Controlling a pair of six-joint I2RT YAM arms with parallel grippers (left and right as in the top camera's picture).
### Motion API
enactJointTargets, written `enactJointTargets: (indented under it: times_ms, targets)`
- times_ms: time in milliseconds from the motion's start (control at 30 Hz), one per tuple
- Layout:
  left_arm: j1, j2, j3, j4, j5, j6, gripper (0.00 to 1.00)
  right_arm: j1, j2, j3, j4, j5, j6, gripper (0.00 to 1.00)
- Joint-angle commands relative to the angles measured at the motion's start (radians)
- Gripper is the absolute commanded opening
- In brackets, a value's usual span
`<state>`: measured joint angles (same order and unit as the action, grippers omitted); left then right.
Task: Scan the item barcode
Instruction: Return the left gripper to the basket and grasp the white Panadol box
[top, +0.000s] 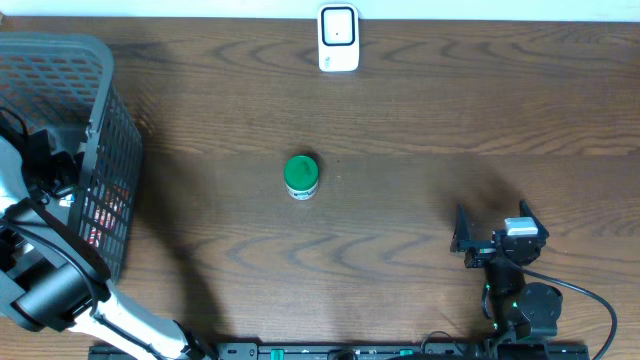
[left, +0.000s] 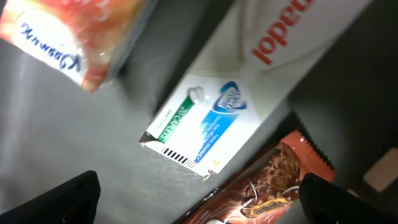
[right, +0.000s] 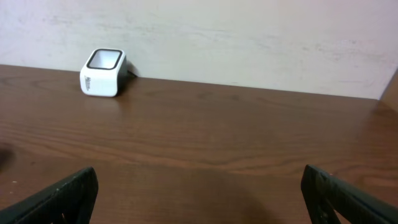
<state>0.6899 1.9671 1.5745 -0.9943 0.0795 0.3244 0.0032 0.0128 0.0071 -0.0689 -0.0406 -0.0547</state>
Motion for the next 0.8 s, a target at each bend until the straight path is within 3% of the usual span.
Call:
enactJointTargets:
  times_ms: [0,300,767]
  targets:
    - [-0.002,-0.011,-0.011,0.002,0.034,0.132,1.00,0.007,-0.005,-0.002,-0.003,0.006,0.016,0.99]
    - [-0.002,-0.010,-0.011,0.069,0.032,0.222,1.00,0.007,-0.005,-0.002,-0.003,0.006,0.016,0.99]
    - [-0.002,0.091,-0.011,0.144,0.070,0.225,0.98,0.007,-0.005,-0.002,-0.003,0.006,0.016,0.99]
